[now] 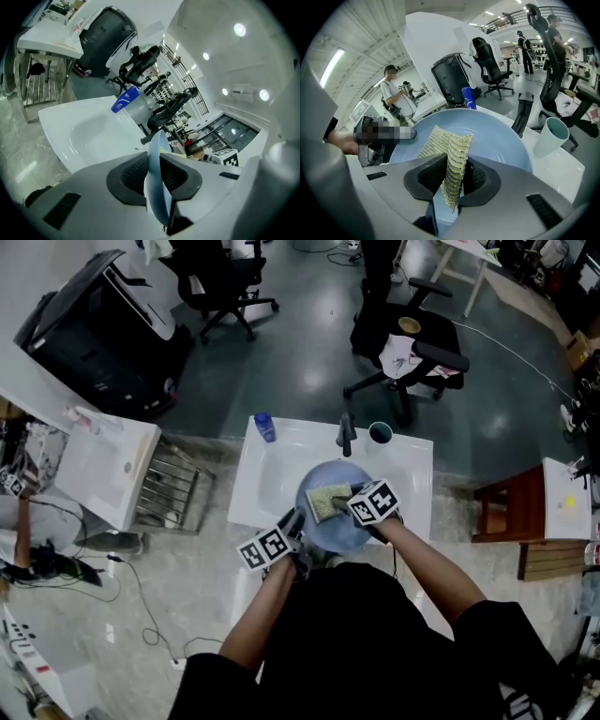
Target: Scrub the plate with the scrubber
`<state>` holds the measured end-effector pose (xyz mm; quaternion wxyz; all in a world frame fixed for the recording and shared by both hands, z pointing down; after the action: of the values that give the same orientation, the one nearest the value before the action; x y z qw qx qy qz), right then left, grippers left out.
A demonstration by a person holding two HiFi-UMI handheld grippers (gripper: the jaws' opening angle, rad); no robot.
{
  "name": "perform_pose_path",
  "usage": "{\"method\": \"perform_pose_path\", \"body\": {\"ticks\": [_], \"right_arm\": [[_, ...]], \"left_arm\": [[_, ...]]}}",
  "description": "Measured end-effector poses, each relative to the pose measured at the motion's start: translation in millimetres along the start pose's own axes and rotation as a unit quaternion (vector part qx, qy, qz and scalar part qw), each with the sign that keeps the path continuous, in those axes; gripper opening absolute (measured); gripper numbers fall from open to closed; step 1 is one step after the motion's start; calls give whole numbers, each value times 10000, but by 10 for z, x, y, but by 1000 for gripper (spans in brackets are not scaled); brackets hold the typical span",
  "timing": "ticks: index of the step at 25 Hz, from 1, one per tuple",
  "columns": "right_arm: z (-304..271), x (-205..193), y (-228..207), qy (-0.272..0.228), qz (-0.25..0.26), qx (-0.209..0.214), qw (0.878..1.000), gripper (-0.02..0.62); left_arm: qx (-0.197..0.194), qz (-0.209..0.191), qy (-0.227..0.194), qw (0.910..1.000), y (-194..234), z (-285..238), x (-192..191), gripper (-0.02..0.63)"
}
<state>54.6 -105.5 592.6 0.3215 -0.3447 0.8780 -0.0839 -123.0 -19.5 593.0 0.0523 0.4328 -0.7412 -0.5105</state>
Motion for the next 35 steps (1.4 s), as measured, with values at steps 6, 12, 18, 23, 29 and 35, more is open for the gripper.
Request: {"method": "perform_pose_path", "body": {"ticks": [6,12,18,23,29,35], "right_arm": [[68,-88,-223,90,-222,-97,9997,71],[187,-202,-479,121,-419,-278,9987,71],[240,-335,-579,178,-441,-412,9980,71],[354,-336,-453,-232,-369,87,9990,69],[551,-260,-31,-592,-177,898,9940,66],[426,-331,415,-296,-7,1501,9882,64]], "left_arm": [[-22,-9,2,10000,-26,17,-62,65],[-64,-21,5,10000,-63,41,-125,67],[-66,6,26,10000,-63,57,-217,69],[40,36,11,10000,19,67,-236,67],[127,78,-87,9999,81,103,-193,66],[148,170,-211,9995,97,98,-193,66]]}}
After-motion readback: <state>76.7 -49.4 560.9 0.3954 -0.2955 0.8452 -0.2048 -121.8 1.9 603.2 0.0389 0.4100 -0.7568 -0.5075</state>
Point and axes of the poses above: the fingertips, and each gripper's own axes: z backward along the fingers, y to its left, x out of its top, the point moved 7 cm from there along z, backward along the fingers, and after that the axes turned 4 degrees about y, right-handed, at the moved point
